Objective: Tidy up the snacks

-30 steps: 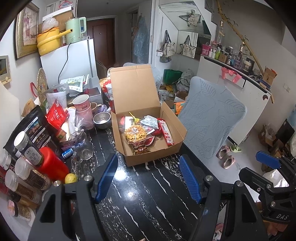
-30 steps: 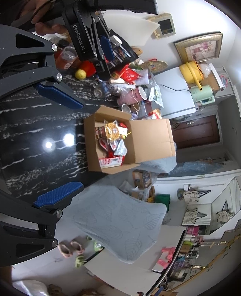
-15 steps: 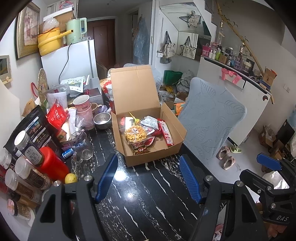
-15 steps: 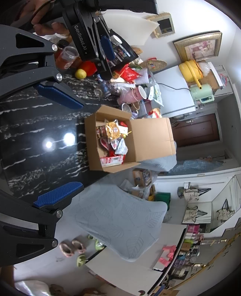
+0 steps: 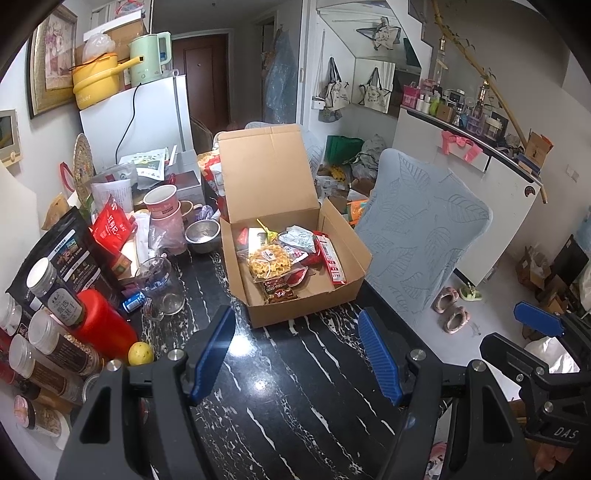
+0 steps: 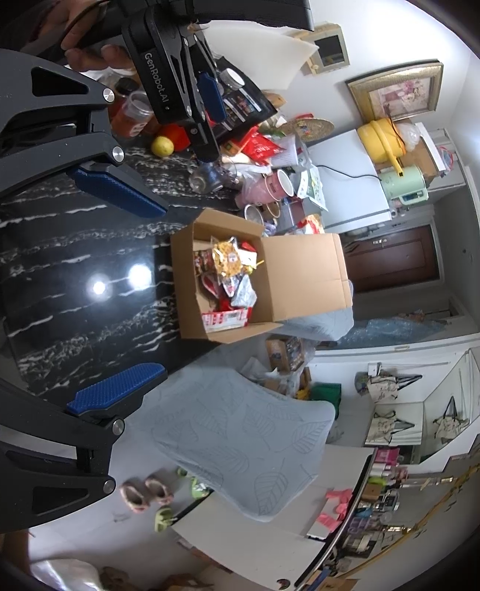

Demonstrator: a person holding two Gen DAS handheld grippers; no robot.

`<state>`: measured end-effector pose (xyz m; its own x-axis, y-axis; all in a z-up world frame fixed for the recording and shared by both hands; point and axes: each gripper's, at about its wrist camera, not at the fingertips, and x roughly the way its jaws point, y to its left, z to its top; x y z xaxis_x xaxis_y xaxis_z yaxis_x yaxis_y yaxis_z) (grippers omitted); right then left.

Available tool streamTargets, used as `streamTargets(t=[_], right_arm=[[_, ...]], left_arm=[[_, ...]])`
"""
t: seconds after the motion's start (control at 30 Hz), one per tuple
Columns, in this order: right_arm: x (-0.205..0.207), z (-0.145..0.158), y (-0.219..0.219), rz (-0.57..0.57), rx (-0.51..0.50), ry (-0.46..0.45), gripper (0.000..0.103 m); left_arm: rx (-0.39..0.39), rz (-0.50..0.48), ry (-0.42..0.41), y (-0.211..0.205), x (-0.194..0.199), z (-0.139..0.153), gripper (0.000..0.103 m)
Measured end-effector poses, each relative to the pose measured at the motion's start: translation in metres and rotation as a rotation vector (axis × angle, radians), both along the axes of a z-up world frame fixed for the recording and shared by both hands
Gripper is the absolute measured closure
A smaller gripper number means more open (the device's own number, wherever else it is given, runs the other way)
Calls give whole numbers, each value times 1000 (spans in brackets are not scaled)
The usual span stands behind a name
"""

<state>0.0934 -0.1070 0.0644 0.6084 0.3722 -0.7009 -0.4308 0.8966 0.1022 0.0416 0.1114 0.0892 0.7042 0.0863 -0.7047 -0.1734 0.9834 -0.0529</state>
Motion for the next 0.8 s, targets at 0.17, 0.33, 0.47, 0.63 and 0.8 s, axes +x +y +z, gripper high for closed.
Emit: streamTargets(t=[0.17,0.33,0.47,0.63,0.8], right_arm=[[0,0,0,0,0,0,21],[1,0,0,0,-1,0,21],[1,0,-1,-1,0,0,21],[1,0,-4,-4,1,4,21],[4,-2,-6,-8,-2,13,21]], left_arm=[[-1,-3,6,-1,1,-1,34],[-3,-6,8,-2,1,-2,34],[-4,-7,8,-2,1,-2,34],[-7,-13,13,-3,1,-3,34],[-16,-21,22,-4,2,-7,34]])
